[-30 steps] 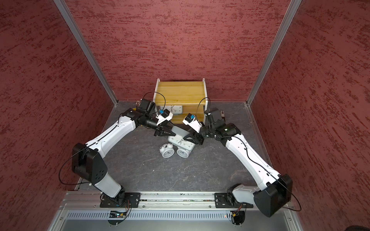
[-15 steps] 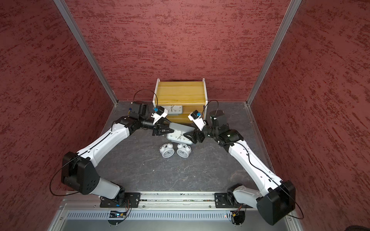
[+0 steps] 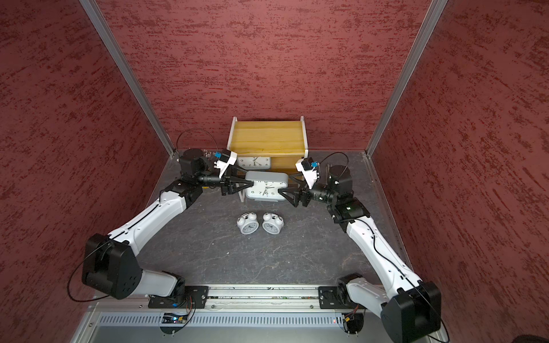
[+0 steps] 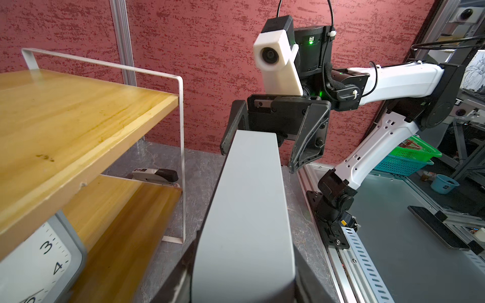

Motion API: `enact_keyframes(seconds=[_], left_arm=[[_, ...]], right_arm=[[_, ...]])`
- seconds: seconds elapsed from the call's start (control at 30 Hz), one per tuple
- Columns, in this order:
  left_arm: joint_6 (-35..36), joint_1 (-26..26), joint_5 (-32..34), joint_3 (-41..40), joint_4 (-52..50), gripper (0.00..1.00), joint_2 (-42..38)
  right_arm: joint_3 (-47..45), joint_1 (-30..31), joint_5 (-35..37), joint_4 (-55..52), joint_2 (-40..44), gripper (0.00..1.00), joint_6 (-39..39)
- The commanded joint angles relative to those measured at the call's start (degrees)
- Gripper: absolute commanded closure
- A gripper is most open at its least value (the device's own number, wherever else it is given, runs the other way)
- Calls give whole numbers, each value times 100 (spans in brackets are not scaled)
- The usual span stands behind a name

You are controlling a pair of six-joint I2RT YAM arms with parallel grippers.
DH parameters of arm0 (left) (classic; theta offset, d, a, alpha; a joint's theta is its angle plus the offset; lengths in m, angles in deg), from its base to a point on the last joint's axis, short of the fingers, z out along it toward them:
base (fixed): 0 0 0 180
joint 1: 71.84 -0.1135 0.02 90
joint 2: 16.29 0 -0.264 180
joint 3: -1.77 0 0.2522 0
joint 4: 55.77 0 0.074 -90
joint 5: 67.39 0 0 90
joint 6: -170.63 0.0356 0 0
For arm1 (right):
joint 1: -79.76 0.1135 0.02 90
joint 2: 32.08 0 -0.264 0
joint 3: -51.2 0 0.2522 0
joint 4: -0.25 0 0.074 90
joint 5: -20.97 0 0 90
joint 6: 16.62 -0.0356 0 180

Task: Place the alarm clocks on the shelf by style
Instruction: Pick up the alarm from the center of the board.

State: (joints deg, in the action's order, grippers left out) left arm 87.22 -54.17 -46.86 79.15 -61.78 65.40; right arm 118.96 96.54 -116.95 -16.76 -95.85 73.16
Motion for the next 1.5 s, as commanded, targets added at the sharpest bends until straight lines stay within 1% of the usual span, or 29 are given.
enact_keyframes(seconds=[0.0, 0.2, 0.3, 0.47, 0.57, 0.63, 0.7, 0.73, 0.77, 0.8, 0.93, 1.03, 1.17, 1.37, 1.47], left_arm=[[-338, -11, -270, -15, 662, 80, -145], [-368, 5, -260, 31, 682, 80, -110], [-347, 8, -252, 46, 641, 80, -94], [-334, 15, -218, 42, 594, 80, -84], [-290, 8, -188, 37, 540, 78, -85], [-271, -1, -57, 31, 465, 69, -96], [-259, -26, 123, 19, 396, 59, -117], [-263, -47, 228, 4, 381, 52, -135], [-289, -62, 391, -22, 381, 29, -172], [-287, -78, 510, -40, 377, 1, -207], [-263, -249, 614, -77, 329, 0, -293], [-232, -333, 820, -2, 10, 0, -306], [-178, -342, 1562, -112, -210, 0, -453], [342, -343, 2347, -112, -910, 0, -764], [485, -341, 2990, -159, -1118, 0, -987]], right_arm=[[1, -51, -417, 297, 31, 15, -126], [85, -53, -984, 316, -47, 22, -151], [114, -51, -1161, 399, -107, 30, -191], [78, -47, -1272, 763, -136, 52, -372], [83, -52, -1178, 810, -129, 65, -414], [80, -45, -1074, 791, -95, 72, -408], [60, -47, -994, 773, -20, 74, -375], [50, -51, -973, 777, 18, 75, -372], [50, -46, -942, 782, 67, 75, -366], [61, -50, -894, 766, 99, 75, -357], [139, -47, -748, 639, 254, 76, -266], [283, -52, -640, 482, 303, 77, -191], [604, -59, -382, 198, 321, 77, -6], [1364, -118, -83, -312, 278, 77, 261], [1784, -170, 122, -471, 260, 78, 356]])
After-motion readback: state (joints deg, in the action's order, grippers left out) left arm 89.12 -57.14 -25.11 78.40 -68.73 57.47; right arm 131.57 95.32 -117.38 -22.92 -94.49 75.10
